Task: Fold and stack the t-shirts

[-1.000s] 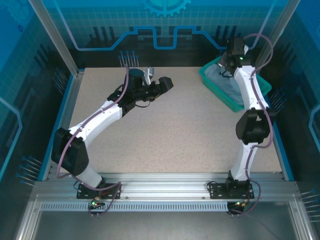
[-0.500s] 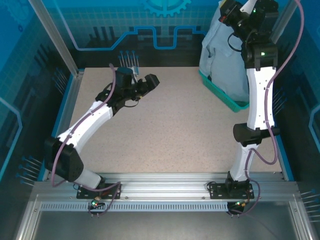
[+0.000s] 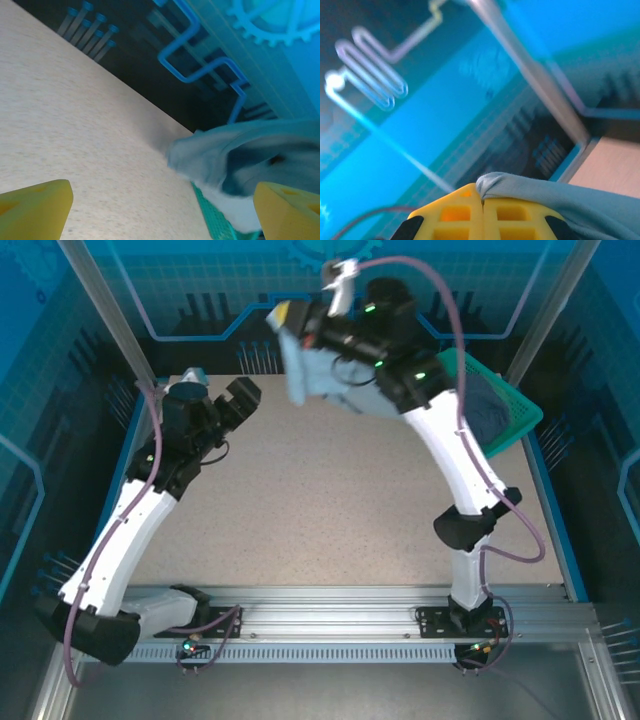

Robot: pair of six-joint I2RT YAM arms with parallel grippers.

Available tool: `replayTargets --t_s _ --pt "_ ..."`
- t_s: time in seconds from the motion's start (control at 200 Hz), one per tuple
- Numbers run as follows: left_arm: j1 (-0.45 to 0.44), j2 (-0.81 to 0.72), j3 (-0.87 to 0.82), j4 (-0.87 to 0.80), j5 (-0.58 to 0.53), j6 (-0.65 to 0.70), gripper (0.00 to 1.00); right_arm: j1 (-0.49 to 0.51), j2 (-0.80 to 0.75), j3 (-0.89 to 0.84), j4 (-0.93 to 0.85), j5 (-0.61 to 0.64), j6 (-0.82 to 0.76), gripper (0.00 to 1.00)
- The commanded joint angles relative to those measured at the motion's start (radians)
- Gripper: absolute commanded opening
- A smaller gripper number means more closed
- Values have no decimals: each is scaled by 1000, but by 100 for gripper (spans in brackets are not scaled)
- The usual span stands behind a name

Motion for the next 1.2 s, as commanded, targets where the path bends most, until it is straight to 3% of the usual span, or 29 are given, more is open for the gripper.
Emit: replayTargets --t_s 0.0,0.13,0.335,0.47,0.6,0.675,0.905,1.195 --pt "17 -86 -30 -199 -215 -43 94 94 83 -72 -2 -27 33 0" --pt "21 -180 -98 -302 -335 -79 92 156 207 -112 -64 -54 46 0" --pt "23 -240 -225 -419 -261 -166 93 150 371 -159 -204 -200 68 0" --pt "24 -254 -306 -478 -159 -212 95 145 340 -230 -276 -182 -11 28" --pt "59 -233 -403 -487 -14 -238 96 82 150 -458 -256 -113 -44 53" --pt "91 -210 -462 -468 67 -262 97 17 30 -623 -228 -50 -64 60" --pt "104 -41 -542 -294 236 -246 99 -232 -118 -938 -287 111 -126 59" --pt "115 177 -528 -74 172 -59 97 -305 -27 -1007 -341 165 -116 58"
